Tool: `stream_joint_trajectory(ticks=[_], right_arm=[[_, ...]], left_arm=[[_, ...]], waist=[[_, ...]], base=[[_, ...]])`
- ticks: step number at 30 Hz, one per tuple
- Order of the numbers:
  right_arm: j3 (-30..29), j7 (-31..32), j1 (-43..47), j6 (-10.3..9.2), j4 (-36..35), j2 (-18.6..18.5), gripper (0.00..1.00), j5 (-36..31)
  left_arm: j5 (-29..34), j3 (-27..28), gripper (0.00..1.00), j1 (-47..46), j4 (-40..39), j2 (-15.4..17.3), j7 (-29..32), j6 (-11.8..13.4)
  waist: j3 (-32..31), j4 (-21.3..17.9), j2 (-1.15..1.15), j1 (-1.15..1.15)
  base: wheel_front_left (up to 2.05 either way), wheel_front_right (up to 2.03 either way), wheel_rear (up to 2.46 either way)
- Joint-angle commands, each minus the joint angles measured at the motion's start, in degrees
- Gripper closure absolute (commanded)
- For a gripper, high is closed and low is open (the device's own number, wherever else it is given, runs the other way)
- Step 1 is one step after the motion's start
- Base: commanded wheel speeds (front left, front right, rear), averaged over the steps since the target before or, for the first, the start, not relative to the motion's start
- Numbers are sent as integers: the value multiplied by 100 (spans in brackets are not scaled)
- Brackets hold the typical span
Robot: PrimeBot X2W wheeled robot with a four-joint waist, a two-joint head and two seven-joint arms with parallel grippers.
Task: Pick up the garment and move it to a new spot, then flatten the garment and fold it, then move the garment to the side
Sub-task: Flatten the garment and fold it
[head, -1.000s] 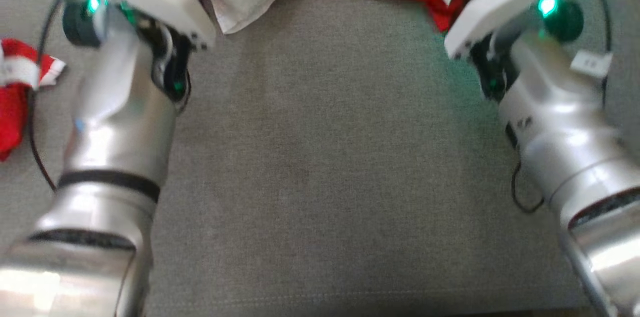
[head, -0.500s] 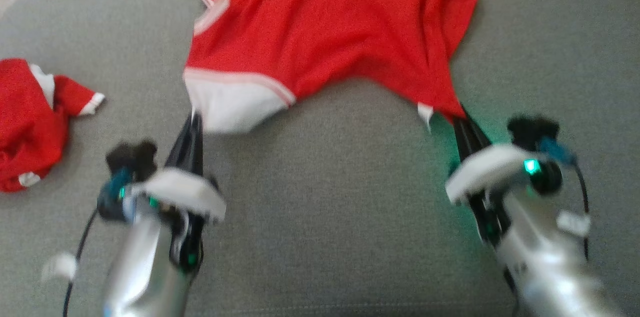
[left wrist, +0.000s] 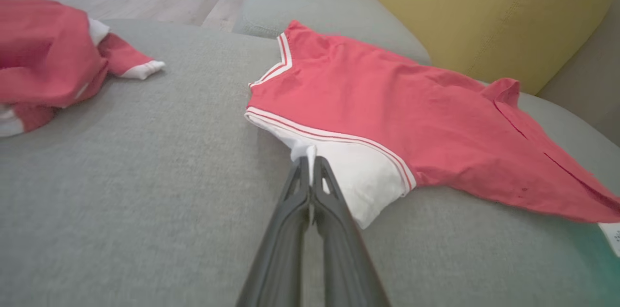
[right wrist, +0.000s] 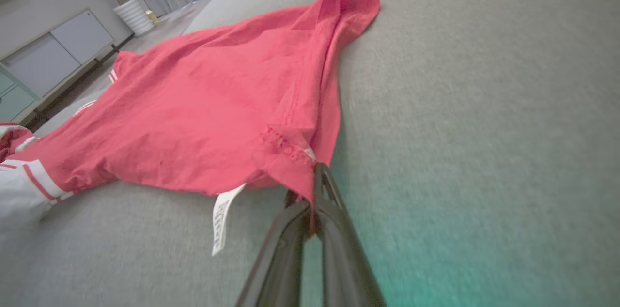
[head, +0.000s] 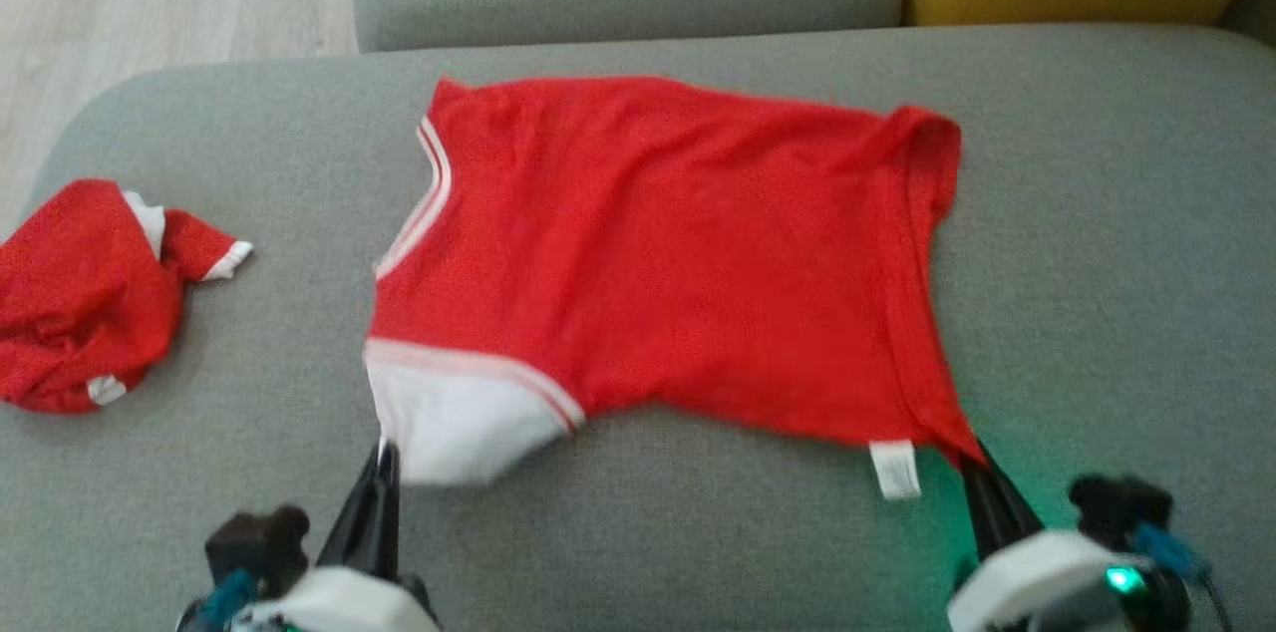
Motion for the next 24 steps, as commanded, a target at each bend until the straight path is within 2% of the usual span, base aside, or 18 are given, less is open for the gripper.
stream_joint_trajectory(ticks=[1,7,11,18,24], right_arm=[[70,28,25,-4,-232,-4,100,-56],[-345,742,1079,-4,-1535,83,100,-321],[-461,1079,1460,-4,-2089,98,100,-320],[-503,1395,1615,-4,-2429,101,100,-192],[-505,2090,1178,-4,-2480,102,100,-201]], left_arm=[[3,146,100,-98,-248,71,17,33],[-40,158,100,691,-1171,111,538,292],[-70,182,100,977,-1582,147,795,406],[-147,189,100,1054,-1798,164,980,465],[-354,188,100,323,-1552,235,1241,281]], waist=[[-44,9,0,0],[-186,24,0,0],[-208,32,0,0],[-177,29,0,0],[100,-39,0,0]], base=[[0,0,0],[0,0,0],[0,0,0],[0,0,0],[0,0,0]])
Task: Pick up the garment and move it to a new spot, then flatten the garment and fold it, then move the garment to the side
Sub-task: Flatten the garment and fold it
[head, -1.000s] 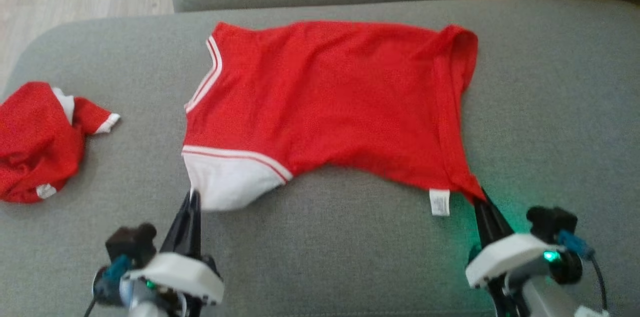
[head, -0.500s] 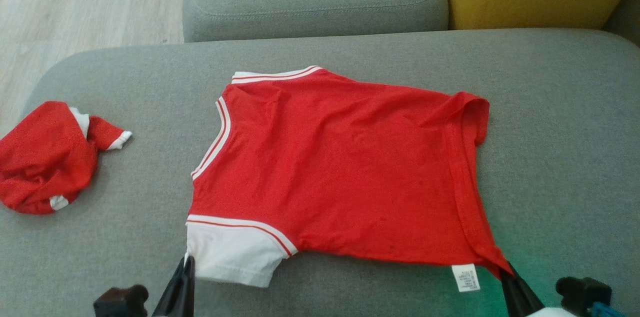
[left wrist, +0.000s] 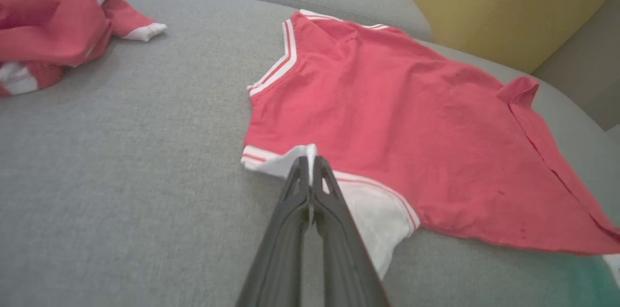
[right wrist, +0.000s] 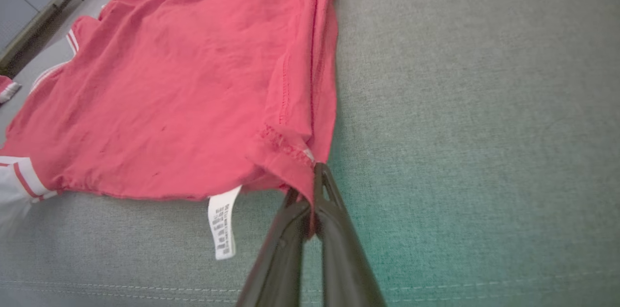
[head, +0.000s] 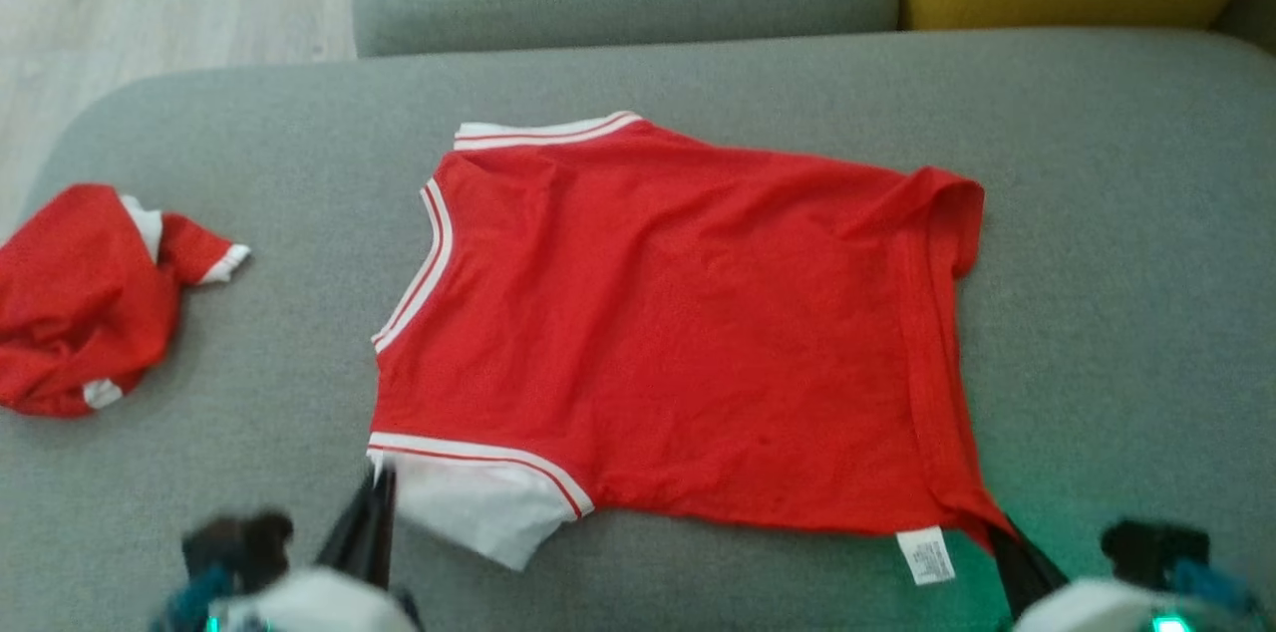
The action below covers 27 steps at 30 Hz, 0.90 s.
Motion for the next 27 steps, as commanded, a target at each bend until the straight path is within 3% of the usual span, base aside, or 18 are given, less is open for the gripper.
stream_joint_trajectory(ticks=[1,10,24,25,26,27], right_arm=[[105,187,-541,-4,-257,-53,100,36],[-44,1136,-1582,-4,-122,-53,100,224],[-47,784,-2992,-4,806,-52,100,273],[-23,729,-3048,-4,882,-52,68,257],[12,663,-3091,-4,941,-52,0,259],[55,577,-3118,-4,987,-52,0,286]], left_arm=[[-72,205,100,-622,-122,51,60,-56],[-381,294,100,-2183,499,199,406,-344],[-761,403,100,-3920,2115,125,277,-602],[-774,395,100,-4014,2244,117,230,-629],[-801,407,62,-4094,2344,98,137,-651],[-815,415,4,-4160,2434,83,32,-670]], waist=[[124,-76,-1,0],[505,-158,-1,0],[1102,-186,-1,0],[1131,-182,-1,0],[1158,-181,-1,0],[1175,-179,-1,0]], base=[[0,0,0],[0,0,0],[0,0,0],[0,0,0],[0,0,0],[0,0,0]])
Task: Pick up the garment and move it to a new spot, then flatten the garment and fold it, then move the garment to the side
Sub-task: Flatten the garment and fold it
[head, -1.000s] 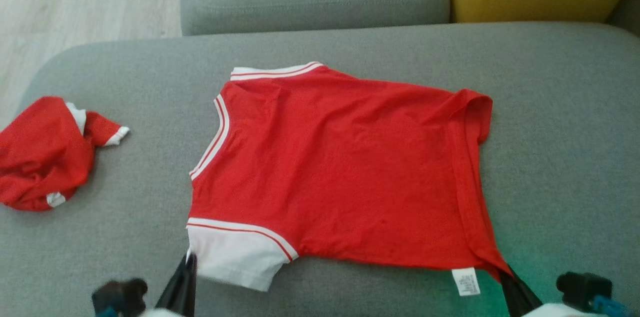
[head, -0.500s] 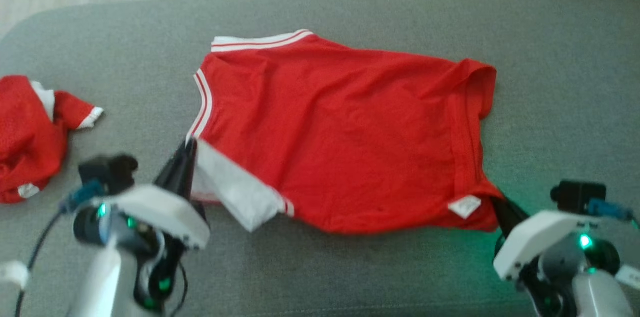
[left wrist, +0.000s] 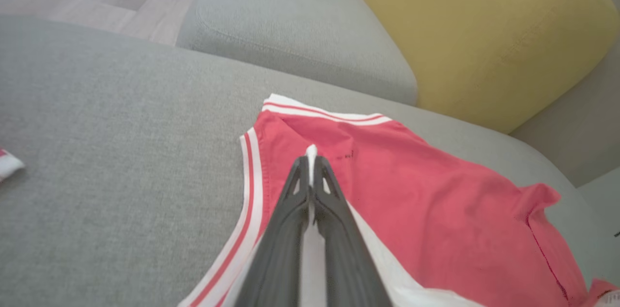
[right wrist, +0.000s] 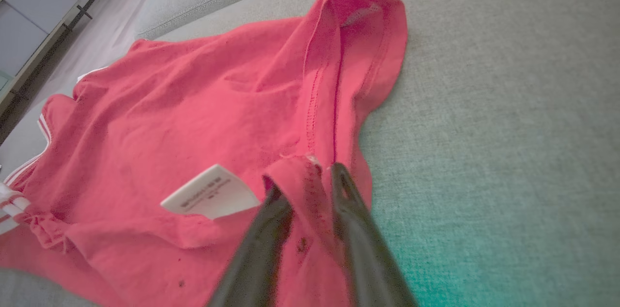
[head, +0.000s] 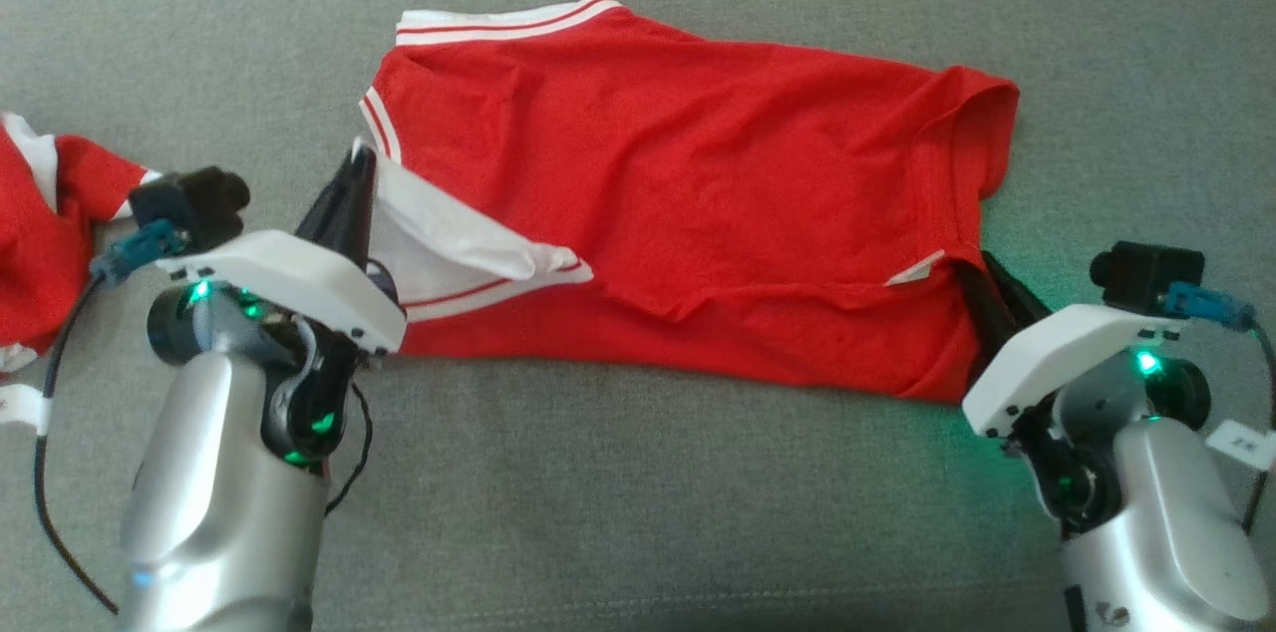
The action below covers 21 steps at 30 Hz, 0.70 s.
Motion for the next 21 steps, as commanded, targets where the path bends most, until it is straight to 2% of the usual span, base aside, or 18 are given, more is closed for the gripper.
stream_joint_trajectory(ticks=[1,6,11,15,21], right_arm=[[172,-147,-175,-4,-176,-30,0,12],[368,-974,-52,-4,-301,-30,0,-52],[406,-1805,333,-4,-715,-30,0,-411],[304,-2223,726,-4,-1045,-30,0,-577],[204,-2217,1212,-4,-1325,-30,0,-640]], left_arm=[[-8,204,0,-272,-138,109,-144,-37],[158,207,0,-223,-2,110,-945,-74],[619,170,0,139,-237,163,-1822,146],[940,172,0,601,-620,199,-2028,347],[1190,199,0,1366,-1129,213,-2075,588]], waist=[[21,5,0,0],[35,-5,0,0],[-21,-15,0,0],[-93,-49,0,0],[-276,-103,0,0]], base=[[0,0,0],[0,0,0],[0,0,0],[0,0,0],[0,0,0]])
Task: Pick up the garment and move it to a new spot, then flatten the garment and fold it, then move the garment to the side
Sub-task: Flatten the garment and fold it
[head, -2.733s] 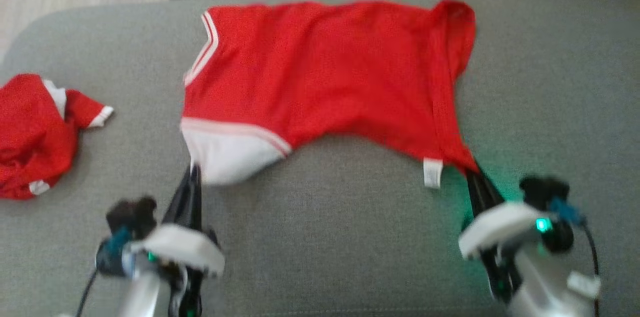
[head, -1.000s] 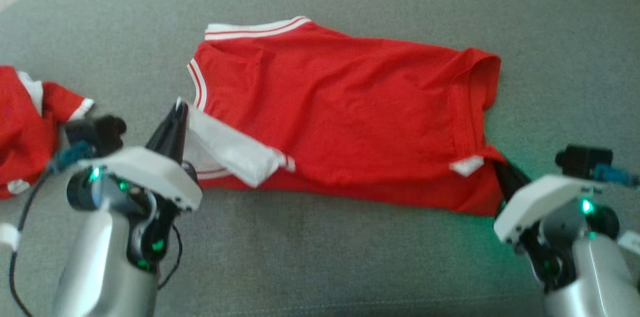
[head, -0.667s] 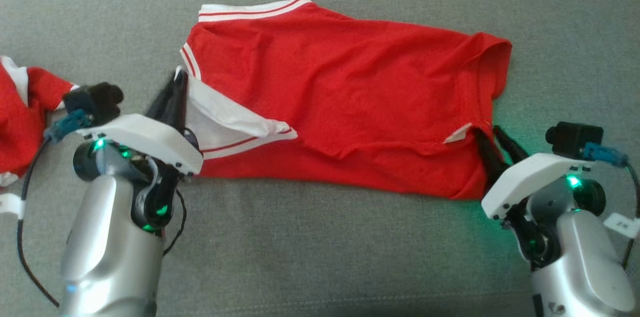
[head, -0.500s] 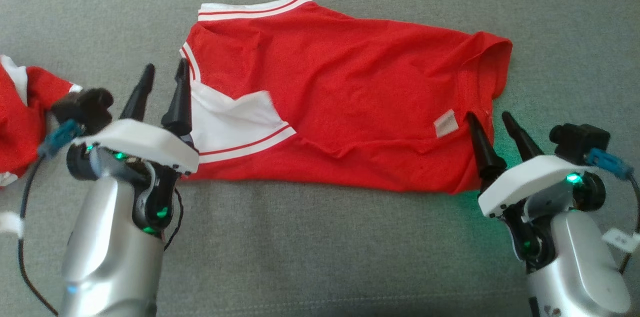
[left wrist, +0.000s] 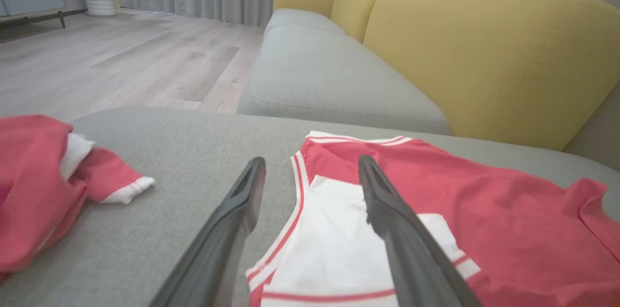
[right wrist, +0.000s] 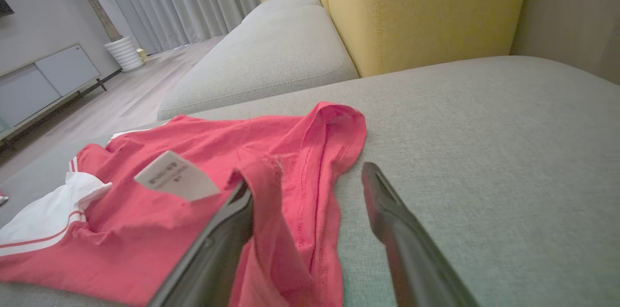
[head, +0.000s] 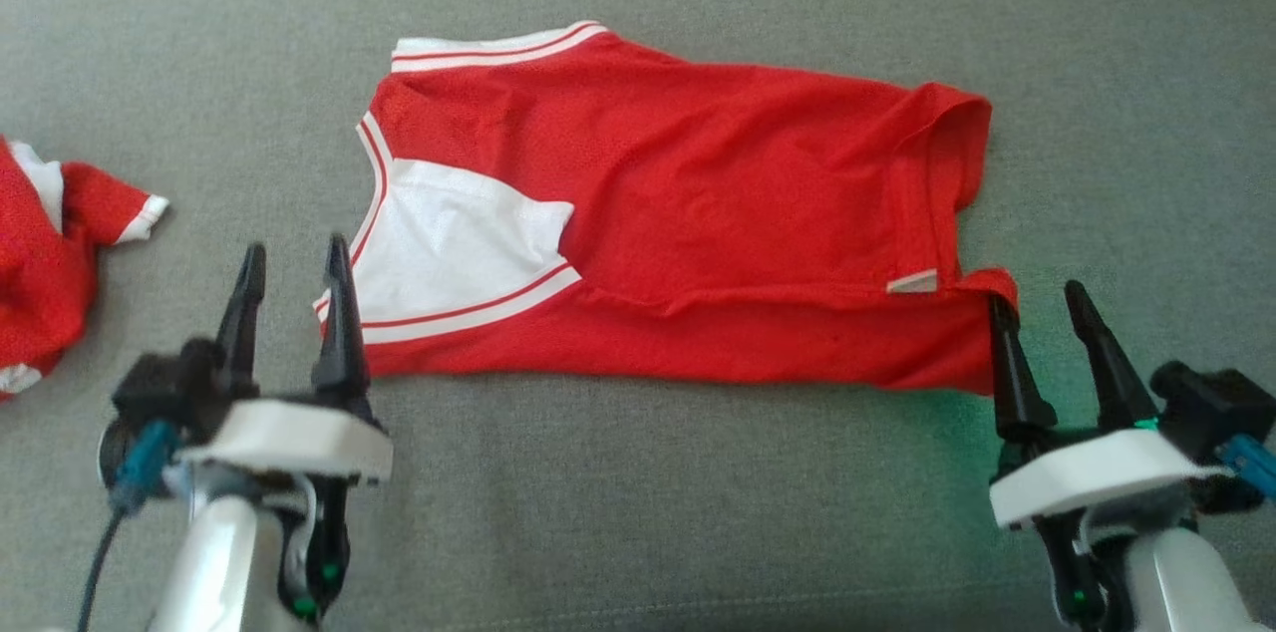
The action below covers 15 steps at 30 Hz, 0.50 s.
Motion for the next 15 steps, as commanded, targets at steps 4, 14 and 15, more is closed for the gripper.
stream_joint_trajectory(ticks=[4,14,15], right_arm=[[33,197,144,-4,-316,-34,0,-59],[25,593,538,-4,-467,-34,0,30],[30,646,571,-4,-463,-34,0,23]], left_arm=[[92,187,0,245,-358,171,-24,128],[125,44,0,580,-630,201,211,189],[117,32,0,598,-658,197,221,188]], waist=[[-165,-5,0,0],[-396,50,0,0],[-414,49,0,0]], base=[[0,0,0],[0,0,0],[0,0,0]])
